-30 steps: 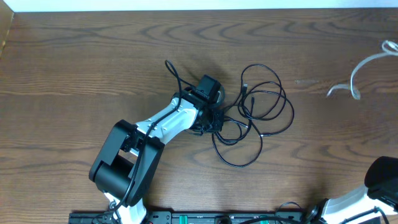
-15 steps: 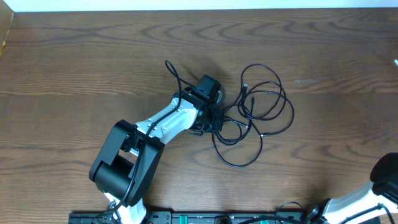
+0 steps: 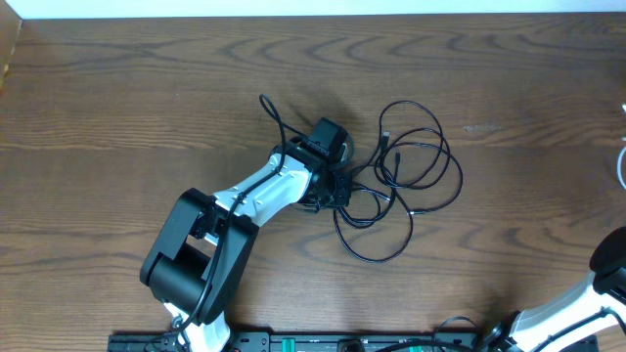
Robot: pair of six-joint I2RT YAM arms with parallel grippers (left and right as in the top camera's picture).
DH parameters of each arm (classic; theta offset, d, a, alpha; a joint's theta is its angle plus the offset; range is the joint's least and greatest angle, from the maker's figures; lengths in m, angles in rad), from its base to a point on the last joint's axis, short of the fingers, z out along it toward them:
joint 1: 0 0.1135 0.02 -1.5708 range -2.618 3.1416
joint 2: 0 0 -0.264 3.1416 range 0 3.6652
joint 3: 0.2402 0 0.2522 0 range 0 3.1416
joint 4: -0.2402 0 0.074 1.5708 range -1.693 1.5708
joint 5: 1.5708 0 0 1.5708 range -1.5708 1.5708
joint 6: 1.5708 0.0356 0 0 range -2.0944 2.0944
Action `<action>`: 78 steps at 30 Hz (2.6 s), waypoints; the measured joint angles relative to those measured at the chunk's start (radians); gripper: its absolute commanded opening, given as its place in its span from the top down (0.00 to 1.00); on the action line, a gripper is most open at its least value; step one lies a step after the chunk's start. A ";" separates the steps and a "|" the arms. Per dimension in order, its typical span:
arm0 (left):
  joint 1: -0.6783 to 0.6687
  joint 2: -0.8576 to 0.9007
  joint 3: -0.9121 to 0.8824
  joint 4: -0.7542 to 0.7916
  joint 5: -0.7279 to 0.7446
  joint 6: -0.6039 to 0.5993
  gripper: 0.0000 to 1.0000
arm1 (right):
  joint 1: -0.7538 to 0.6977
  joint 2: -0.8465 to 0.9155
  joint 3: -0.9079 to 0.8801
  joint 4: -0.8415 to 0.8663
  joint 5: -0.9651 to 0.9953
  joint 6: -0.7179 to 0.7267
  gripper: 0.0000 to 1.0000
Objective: Untangle cables
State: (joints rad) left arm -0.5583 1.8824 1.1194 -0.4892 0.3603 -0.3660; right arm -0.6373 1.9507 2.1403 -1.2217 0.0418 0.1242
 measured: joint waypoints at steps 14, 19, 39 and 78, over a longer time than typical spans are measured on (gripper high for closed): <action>0.000 0.000 0.000 0.000 0.000 0.000 0.93 | -0.027 0.073 -0.041 0.000 -0.008 0.000 0.99; 0.000 0.000 0.000 0.000 0.000 0.000 0.93 | -0.027 0.130 -0.130 0.018 -0.031 0.000 0.98; 0.000 0.000 0.000 0.000 0.000 0.000 0.93 | -0.013 0.161 -0.245 0.070 -0.273 -0.011 0.43; 0.106 -0.453 0.085 0.256 0.159 0.061 0.74 | 0.760 -0.051 -0.452 0.123 -0.364 -0.089 0.30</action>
State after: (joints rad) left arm -0.4522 1.4292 1.2049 -0.2337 0.5194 -0.3050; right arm 0.1223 1.8992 1.6878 -1.0985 -0.3225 0.0349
